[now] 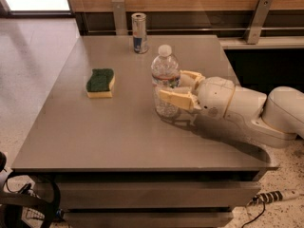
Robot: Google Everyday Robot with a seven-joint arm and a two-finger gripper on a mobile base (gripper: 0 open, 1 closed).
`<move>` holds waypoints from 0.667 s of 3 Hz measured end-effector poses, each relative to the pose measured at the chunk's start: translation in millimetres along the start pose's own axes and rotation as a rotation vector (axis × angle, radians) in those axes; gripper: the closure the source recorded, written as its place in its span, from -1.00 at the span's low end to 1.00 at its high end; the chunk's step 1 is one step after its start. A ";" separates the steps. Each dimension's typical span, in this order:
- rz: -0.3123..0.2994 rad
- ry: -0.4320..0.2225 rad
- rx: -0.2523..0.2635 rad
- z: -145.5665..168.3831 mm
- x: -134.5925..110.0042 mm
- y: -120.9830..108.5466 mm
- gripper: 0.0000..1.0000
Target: Place water bottle upright
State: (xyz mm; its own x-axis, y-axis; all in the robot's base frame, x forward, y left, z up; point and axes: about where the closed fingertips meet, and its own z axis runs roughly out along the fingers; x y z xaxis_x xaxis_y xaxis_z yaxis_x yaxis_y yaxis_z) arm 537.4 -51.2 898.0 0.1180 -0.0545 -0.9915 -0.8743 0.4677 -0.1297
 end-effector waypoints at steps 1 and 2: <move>0.002 0.000 0.000 -0.1 1.2 0.1 1.00; 0.031 0.001 -0.006 2.8 9.0 -2.1 1.00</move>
Offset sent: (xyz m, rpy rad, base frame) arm 0.0226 -0.0001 -0.0416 0.0644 0.1413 0.0218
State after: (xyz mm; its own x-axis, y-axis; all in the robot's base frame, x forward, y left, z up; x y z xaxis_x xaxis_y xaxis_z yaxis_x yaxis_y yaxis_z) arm 541.7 -50.2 889.4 0.0905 -0.0408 -0.9951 -0.8802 0.4641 -0.0990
